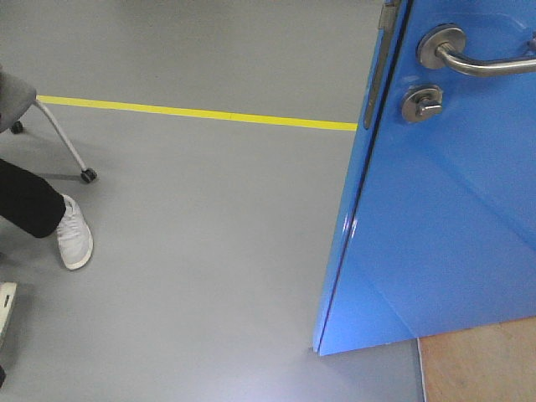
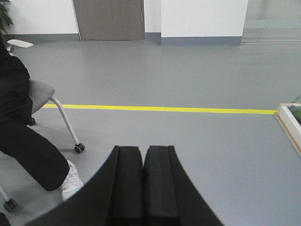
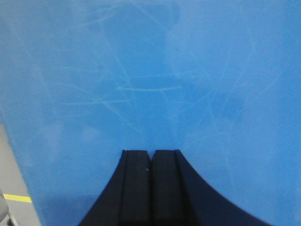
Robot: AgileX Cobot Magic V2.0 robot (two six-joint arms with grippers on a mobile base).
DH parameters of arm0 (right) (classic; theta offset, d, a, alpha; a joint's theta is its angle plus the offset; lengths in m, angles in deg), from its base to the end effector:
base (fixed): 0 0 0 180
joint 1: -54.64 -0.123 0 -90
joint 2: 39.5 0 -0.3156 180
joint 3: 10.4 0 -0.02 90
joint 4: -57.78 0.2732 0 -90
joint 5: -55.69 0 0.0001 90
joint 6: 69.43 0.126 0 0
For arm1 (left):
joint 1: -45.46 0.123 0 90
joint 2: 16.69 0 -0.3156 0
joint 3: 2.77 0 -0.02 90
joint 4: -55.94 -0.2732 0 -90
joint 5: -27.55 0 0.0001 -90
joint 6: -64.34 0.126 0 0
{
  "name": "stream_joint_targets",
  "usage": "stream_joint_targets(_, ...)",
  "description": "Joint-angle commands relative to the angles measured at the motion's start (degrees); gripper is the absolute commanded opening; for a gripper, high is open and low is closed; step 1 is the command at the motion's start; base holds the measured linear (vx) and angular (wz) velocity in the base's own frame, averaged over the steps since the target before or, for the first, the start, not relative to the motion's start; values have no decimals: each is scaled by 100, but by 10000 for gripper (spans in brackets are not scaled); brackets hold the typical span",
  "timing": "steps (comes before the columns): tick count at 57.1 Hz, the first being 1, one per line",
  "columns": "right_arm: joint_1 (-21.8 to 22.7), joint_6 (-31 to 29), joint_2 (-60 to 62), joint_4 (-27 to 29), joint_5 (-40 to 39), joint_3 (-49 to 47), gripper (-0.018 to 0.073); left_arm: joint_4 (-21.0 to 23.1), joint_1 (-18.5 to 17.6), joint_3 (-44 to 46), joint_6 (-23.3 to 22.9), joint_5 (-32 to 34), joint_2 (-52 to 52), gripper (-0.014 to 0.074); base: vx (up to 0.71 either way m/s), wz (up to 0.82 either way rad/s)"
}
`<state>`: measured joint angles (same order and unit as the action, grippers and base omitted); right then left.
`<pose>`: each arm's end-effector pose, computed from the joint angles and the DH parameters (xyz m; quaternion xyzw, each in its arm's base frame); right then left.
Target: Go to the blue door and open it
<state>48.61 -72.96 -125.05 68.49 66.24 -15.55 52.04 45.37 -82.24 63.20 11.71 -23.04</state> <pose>0.3650 0.0429 0.5011 -0.0059 0.7118 0.0917 0.6963 0.0807 0.0022 0.1723 0.0124 0.7750 0.0211 0.6315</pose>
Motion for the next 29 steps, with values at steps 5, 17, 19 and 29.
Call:
stream_joint_targets(5, 17, -21, 108, -15, -530, -185, 12, 11, -35, 149, -39, 486, 67, 73, 25, -2)
stream_joint_targets(17, 17, -21, 108, -15, -530, -185, 12, 11, -35, 149, -39, 486, 67, 73, 26, -6)
stream_joint_targets(19, 17, -21, 108, -15, -530, -185, 12, 11, -35, 149, -39, 486, 67, 73, 26, -9)
stream_joint_targets(29, 17, -21, 108, -15, -522, -185, 12, 11, -35, 149, -39, 486, 67, 73, 26, -11)
